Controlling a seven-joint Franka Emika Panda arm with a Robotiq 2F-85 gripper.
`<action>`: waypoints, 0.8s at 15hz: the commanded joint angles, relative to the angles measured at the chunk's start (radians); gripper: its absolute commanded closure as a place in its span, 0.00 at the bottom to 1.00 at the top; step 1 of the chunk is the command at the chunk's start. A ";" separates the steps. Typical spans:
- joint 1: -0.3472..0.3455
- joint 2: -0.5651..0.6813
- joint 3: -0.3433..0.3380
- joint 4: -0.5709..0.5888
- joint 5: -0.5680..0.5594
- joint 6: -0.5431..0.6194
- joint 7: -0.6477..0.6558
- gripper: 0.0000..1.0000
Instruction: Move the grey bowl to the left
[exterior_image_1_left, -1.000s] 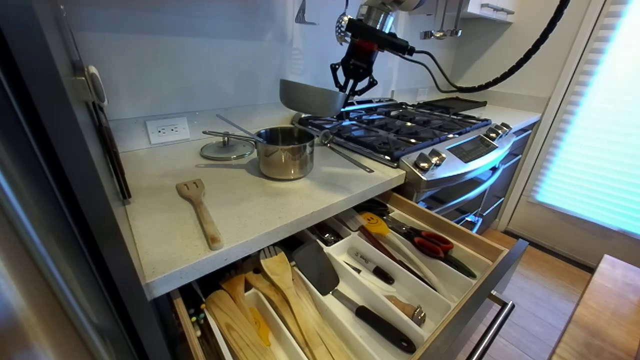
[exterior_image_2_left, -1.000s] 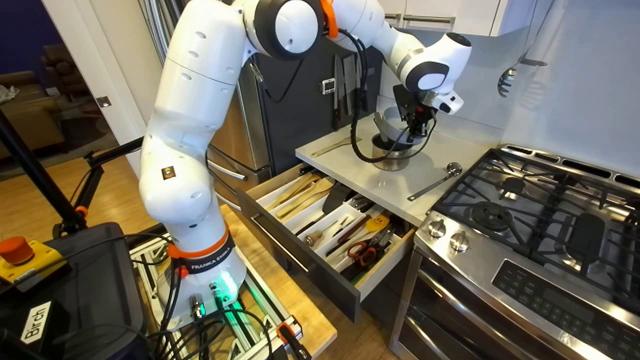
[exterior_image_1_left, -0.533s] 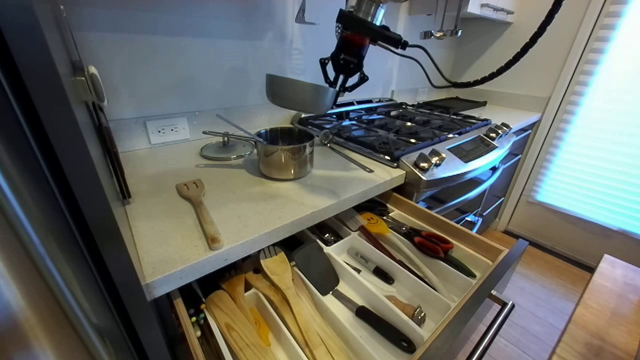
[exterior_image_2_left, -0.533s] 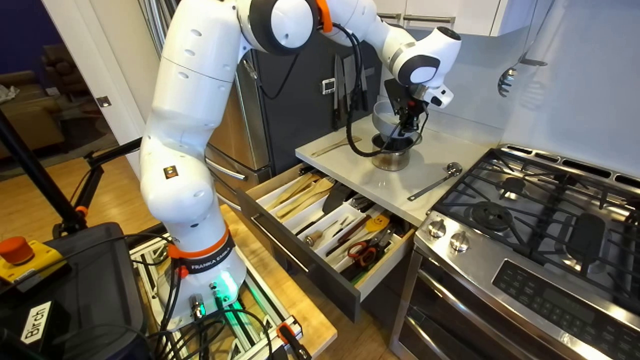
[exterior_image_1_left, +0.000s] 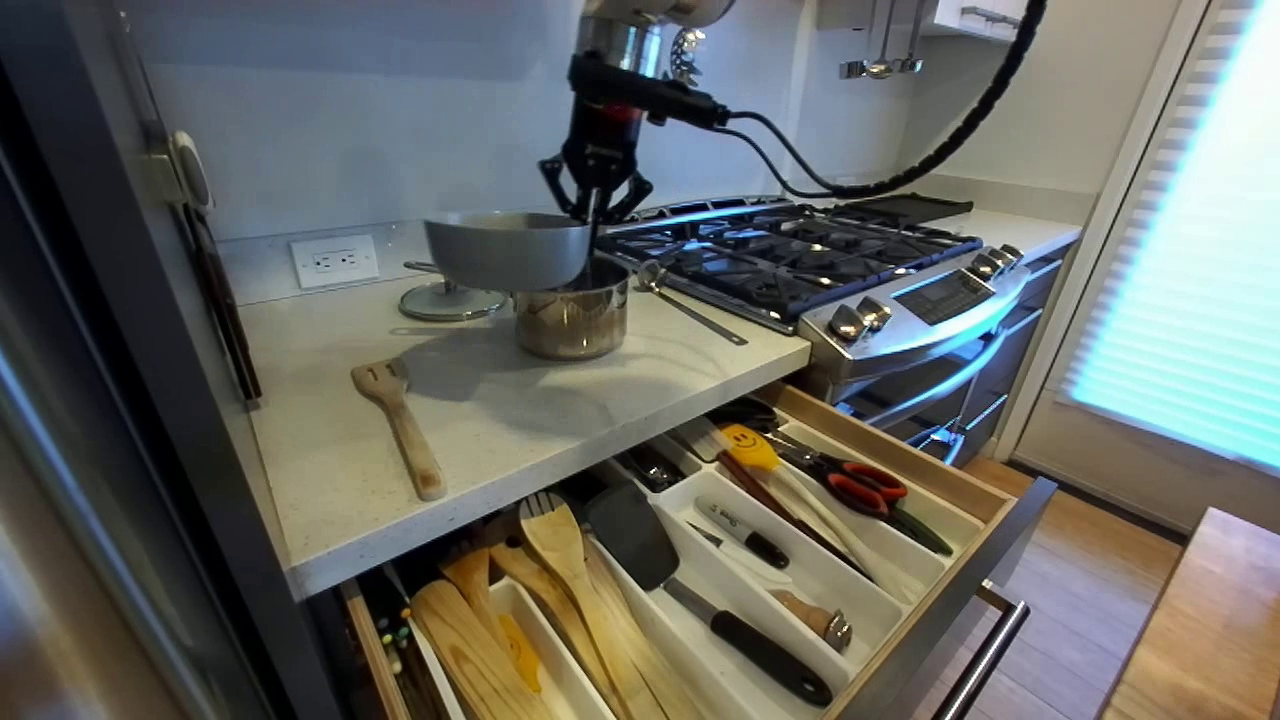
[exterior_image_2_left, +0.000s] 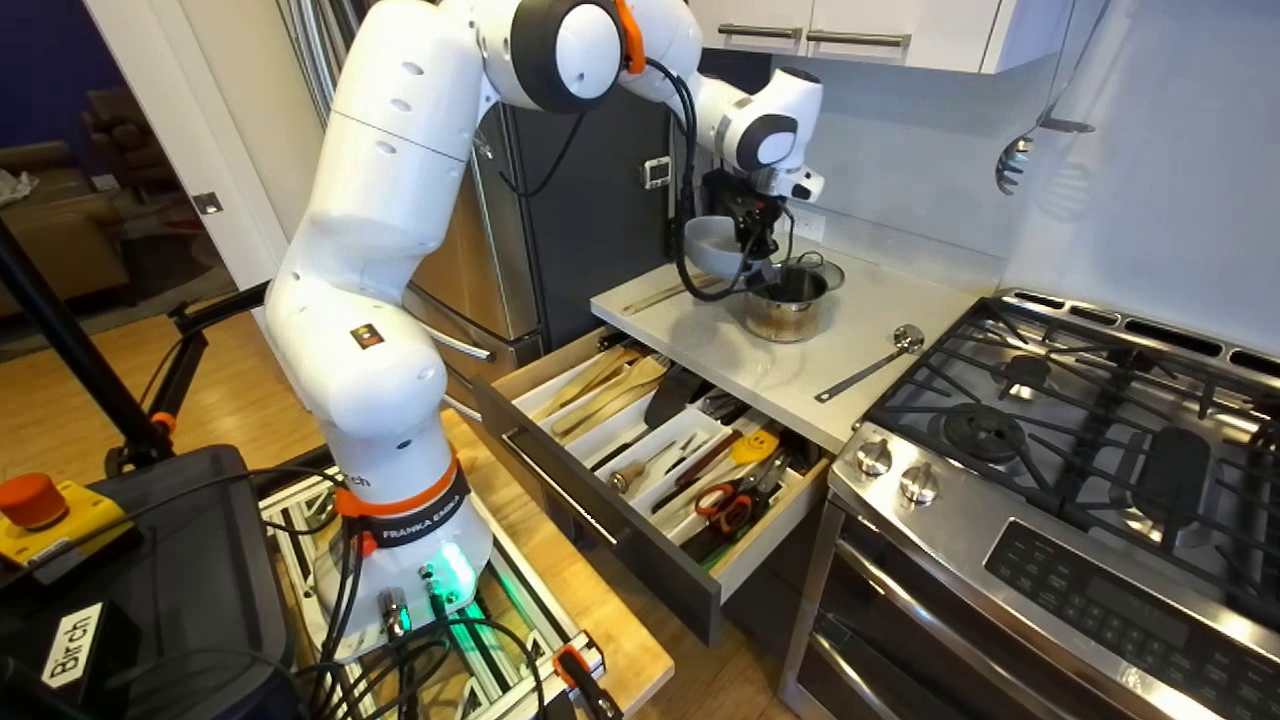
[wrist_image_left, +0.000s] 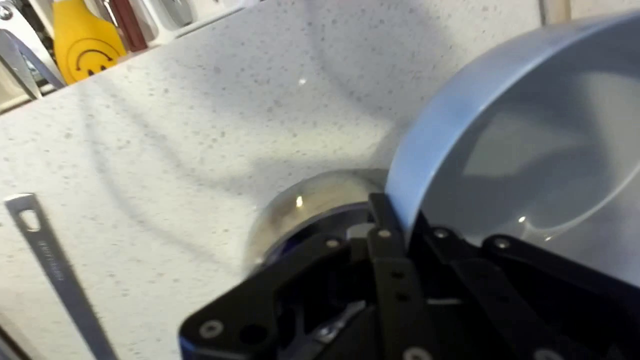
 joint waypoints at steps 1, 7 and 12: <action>0.118 -0.028 0.009 -0.034 -0.114 0.078 0.018 0.98; 0.206 0.115 -0.012 0.058 -0.161 0.165 0.153 0.98; 0.191 0.169 -0.008 0.068 -0.124 0.167 0.163 0.93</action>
